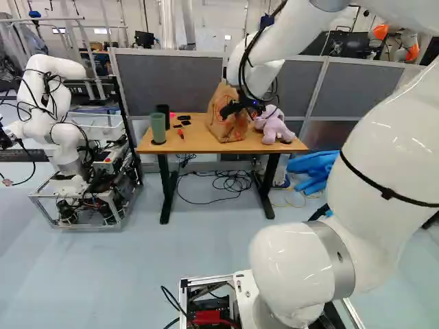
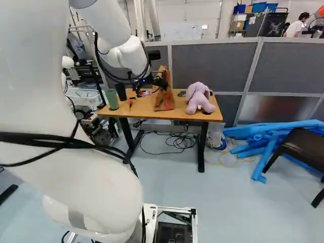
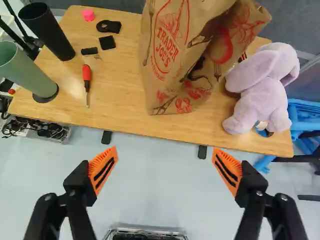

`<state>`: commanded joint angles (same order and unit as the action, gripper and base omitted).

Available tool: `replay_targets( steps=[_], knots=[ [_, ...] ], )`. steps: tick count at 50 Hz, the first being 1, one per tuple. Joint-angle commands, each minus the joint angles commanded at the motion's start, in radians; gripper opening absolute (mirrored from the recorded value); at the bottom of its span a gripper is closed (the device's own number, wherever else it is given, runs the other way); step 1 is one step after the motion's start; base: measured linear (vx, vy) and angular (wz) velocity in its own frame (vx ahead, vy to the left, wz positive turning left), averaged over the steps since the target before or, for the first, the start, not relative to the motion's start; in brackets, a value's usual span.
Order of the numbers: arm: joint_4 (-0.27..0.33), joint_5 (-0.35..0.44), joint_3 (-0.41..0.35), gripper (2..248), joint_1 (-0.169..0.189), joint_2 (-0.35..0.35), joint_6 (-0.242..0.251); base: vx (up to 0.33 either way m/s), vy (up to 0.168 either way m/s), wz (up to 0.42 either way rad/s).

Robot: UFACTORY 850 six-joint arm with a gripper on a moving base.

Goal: Pick up the bag on the ground and place it on the table

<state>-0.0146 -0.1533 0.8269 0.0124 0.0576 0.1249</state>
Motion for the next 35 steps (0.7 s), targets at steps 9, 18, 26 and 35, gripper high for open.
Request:
replay_targets(
  steps=[9,18,26,35],
  knots=[
    [0.002,0.126,-0.091,247,-0.002,0.027,-0.015,0.000,0.000,0.000],
    [0.004,0.249,-0.179,247,-0.003,0.054,-0.030,0.000,0.000,0.000],
    [0.005,0.355,-0.256,247,-0.004,0.077,-0.043,0.000,0.000,0.000],
    [0.007,0.459,-0.331,247,-0.006,0.099,-0.056,0.000,0.000,0.000]
  ],
)
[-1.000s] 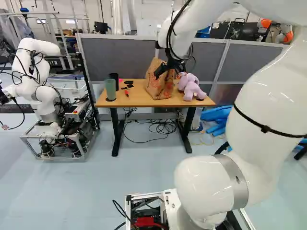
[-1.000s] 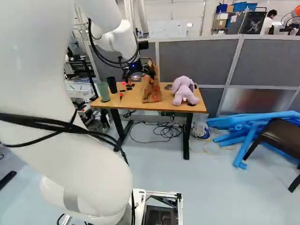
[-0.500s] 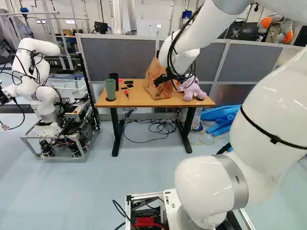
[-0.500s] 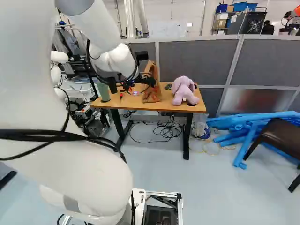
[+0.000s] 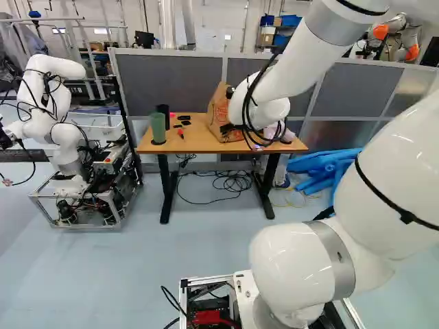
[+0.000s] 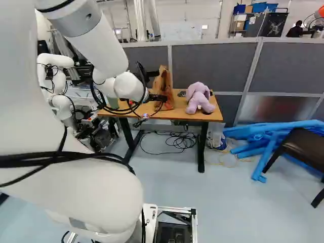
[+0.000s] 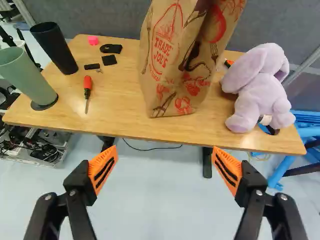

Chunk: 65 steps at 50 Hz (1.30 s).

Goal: Pick up the bag on the ground and place it on the table

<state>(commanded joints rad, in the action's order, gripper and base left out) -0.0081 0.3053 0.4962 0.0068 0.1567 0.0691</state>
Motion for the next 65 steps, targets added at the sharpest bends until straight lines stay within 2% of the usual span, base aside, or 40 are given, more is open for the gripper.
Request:
replay_targets(
  steps=[32,49,65],
  knots=[
    [0.004,0.305,-0.220,247,-0.004,0.066,-0.037,0.000,0.000,0.000],
    [0.006,0.420,-0.303,247,-0.005,0.091,-0.051,0.000,0.000,0.000],
    [0.007,0.497,-0.358,247,-0.006,0.107,-0.060,0.000,0.000,0.000]
  ],
)
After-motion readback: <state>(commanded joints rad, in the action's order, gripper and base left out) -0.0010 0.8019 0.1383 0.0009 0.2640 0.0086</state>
